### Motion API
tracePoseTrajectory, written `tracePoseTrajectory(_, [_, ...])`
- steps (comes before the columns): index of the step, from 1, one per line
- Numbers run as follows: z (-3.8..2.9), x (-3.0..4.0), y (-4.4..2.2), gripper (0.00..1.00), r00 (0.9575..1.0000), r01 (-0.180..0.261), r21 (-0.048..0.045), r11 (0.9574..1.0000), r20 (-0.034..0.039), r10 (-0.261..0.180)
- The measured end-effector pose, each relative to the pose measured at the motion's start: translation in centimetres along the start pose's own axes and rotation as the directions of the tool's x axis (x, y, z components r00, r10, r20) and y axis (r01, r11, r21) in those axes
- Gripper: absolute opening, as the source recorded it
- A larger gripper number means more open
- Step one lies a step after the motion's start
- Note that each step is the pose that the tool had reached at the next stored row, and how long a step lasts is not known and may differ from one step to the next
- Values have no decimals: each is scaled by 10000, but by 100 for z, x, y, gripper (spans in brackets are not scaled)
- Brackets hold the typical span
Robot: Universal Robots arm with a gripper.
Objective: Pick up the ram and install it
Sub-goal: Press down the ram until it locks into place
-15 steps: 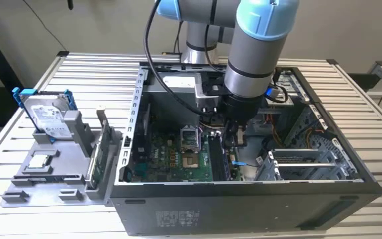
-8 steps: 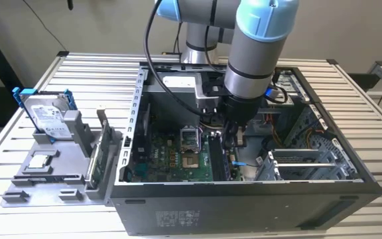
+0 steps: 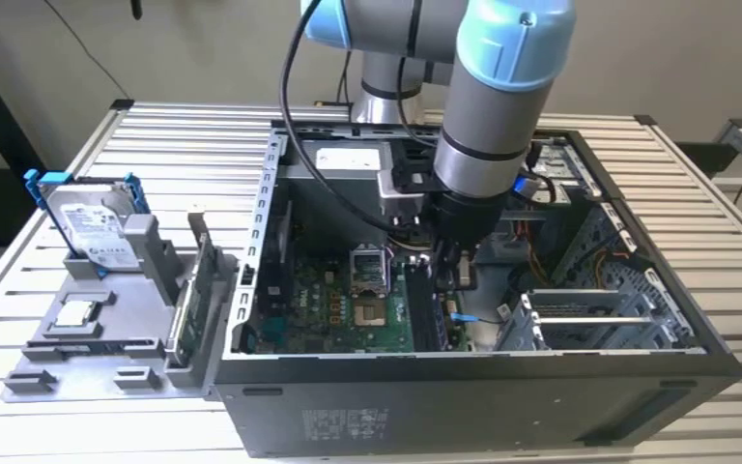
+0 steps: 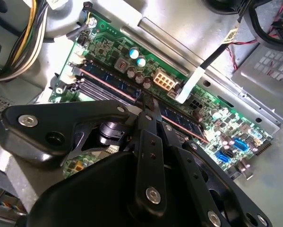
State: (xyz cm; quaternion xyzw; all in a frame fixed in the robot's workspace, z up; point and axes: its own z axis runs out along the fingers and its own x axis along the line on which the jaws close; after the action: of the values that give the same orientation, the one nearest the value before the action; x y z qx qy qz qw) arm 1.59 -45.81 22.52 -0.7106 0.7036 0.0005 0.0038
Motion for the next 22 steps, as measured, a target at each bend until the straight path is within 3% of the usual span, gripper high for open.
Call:
tracePoseTrajectory(8, [66, 1, 1, 11, 10000, -1, 0, 10000, 0, 1])
tracePoseTrajectory(13, [48, -1, 0, 11, 10000, 0, 2, 10000, 11, 0])
tracePoseTrajectory(22, [-68, -1, 0, 11, 10000, 0, -2, 10000, -4, 0])
